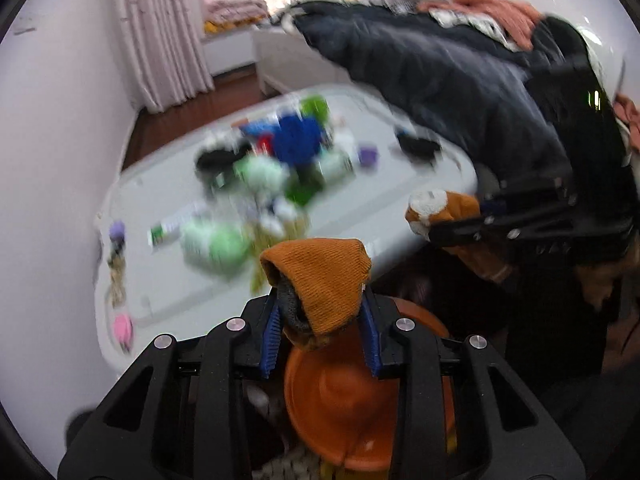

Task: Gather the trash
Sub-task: 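Carry both socks to the orange bin and open both tools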

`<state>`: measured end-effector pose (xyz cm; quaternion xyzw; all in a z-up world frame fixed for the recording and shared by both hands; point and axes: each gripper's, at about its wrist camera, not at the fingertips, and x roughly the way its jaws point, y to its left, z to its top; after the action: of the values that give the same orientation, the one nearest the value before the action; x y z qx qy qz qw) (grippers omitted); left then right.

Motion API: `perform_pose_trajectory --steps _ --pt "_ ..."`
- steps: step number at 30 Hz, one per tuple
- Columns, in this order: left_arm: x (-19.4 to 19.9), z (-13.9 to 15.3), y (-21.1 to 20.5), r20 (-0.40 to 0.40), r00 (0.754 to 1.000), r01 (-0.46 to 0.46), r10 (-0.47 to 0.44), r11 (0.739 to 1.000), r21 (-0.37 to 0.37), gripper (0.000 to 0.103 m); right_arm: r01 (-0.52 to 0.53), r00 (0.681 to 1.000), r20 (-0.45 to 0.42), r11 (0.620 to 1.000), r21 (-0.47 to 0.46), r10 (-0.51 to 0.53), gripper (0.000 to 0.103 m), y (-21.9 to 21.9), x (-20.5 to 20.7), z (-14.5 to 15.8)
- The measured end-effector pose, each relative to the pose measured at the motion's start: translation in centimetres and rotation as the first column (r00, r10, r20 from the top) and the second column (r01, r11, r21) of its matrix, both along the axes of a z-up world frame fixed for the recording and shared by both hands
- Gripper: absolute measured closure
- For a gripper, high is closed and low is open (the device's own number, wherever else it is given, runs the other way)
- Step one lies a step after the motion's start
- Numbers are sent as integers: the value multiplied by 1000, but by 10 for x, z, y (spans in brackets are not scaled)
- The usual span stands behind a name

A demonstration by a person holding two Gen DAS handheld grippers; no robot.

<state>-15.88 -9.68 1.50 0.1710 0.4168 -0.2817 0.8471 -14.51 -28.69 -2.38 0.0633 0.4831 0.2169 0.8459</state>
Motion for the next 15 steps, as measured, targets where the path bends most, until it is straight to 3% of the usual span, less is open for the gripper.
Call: perform_pose_trajectory --steps 2,5,7,11,15 --pt "-8 -19 6 -54 999 11 -10 1000 23 68 -61 997 -48 998 -7 61 85 15 -11 -11" --pt "-11 -52 14 -169 986 -11 18 999 38 56 -126 989 -85 990 -64 120 75 39 -19 -26" --pt "-12 -63 18 -198 979 -30 39 998 49 49 -146 985 -108 987 -75 137 64 50 -18 -37" --pt "-9 -64 23 -196 979 -54 63 997 52 33 -148 983 -124 985 -92 136 63 57 -11 -50" --pt "-7 -60 25 -183 981 -61 68 997 44 32 -133 985 -120 988 -83 122 63 54 -10 -49"
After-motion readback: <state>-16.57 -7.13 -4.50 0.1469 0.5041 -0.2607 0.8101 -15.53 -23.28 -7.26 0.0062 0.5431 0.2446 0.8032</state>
